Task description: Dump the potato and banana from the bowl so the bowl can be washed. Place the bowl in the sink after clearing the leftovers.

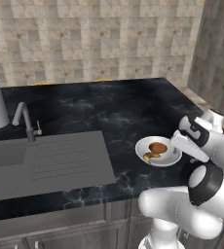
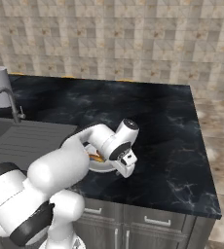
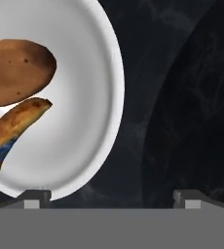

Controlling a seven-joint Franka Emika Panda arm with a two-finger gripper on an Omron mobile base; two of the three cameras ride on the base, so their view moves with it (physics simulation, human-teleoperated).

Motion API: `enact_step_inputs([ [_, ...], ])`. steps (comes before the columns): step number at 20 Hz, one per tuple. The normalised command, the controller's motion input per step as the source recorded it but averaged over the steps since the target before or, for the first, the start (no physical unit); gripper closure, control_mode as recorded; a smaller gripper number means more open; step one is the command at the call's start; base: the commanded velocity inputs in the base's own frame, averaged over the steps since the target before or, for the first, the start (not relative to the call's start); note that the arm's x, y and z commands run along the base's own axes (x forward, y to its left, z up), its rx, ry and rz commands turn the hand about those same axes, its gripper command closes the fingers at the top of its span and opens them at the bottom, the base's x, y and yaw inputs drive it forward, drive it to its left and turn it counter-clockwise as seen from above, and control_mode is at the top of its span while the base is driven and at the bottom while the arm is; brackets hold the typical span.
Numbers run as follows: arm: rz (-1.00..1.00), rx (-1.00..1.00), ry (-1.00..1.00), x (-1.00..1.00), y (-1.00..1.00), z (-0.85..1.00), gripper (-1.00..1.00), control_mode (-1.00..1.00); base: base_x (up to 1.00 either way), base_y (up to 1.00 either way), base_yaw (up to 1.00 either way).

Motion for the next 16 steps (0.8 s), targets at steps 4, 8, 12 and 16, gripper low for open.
enact_step_inputs([
  [4,-0.03,-0.02,0.0,0.39,0.0,-0.31,-1.0,-1.0,0.0,0.0,0.0],
  [8,-0.03,-0.05,0.0,0.31,-0.05,-0.46,-1.0,-1.0,0.0,0.0,0.0],
  [12,-0.03,-0.01,0.0,0.25,-0.15,-0.27,-1.0,-1.0,0.0,0.0,0.0],
  [16,-0.01,0.0,0.0,0.08,-0.24,-0.16,-1.0,-1.0,0.0,0.0,0.0],
])
